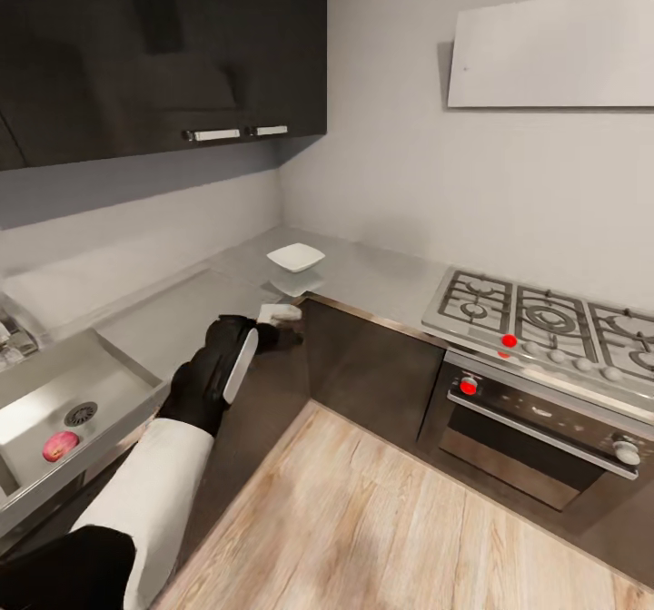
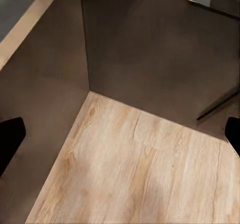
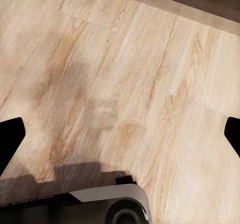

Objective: In the kitchen, take the Vidalia onion out of the sink, dice it on the chopping board with the paring knife, put the diced onion into the bowl on the countertop, then place both the paring knife and the chopping board into the sink.

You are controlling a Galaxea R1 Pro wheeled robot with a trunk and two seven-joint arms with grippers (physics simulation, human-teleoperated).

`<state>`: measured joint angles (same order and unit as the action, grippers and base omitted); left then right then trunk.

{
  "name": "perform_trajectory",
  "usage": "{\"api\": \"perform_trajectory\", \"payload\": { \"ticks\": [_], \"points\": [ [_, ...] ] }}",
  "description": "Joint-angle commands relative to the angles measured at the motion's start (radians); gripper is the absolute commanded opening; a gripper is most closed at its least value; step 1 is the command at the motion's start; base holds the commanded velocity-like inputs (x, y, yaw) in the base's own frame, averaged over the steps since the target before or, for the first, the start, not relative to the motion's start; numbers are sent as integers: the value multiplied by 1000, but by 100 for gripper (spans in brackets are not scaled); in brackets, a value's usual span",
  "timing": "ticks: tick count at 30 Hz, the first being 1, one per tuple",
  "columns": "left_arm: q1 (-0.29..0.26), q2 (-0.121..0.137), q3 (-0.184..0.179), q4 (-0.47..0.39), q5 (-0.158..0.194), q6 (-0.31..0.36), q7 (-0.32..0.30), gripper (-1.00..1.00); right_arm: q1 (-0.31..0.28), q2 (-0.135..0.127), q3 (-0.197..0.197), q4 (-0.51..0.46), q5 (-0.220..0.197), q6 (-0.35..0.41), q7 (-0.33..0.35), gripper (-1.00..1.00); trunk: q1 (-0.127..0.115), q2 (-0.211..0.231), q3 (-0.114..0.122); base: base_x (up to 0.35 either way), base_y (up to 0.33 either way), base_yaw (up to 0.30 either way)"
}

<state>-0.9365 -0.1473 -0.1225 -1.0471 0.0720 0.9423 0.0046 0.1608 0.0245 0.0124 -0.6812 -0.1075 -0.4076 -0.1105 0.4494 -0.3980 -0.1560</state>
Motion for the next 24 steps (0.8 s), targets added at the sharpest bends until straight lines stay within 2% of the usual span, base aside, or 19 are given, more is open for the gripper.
{"api": "perform_trajectory", "payload": {
  "ticks": [1,3,4,7,10,15,24],
  "points": [
    [-28,-2,0,19,7,6,3,100,0,0,1,-1,-10,-2,0,100,1,-2,-2,0,0,0],
    [-140,-5,0,119,7,8,3,100,0,0,1,-1,-9,-2,0,100,1,-2,-2,0,0,0],
    [-170,-6,0,149,7,8,3,100,0,0,1,-1,-9,-2,0,100,1,-2,-2,0,0,0],
    [-329,-7,0,334,7,4,7,100,0,0,1,-1,-10,-2,0,100,1,-2,-2,0,0,0],
    [-419,-7,0,441,7,-14,31,100,0,0,1,-1,-9,-2,0,100,1,-2,-2,0,0,0],
    [-452,-3,-2,474,10,-25,47,100,0,0,3,-1,-9,-2,0,100,1,-2,-2,0,0,-40],
    [-456,6,-3,464,6,-25,53,100,0,2,3,-1,-10,-2,0,100,1,-2,-2,27,0,-114]
  ]
}}
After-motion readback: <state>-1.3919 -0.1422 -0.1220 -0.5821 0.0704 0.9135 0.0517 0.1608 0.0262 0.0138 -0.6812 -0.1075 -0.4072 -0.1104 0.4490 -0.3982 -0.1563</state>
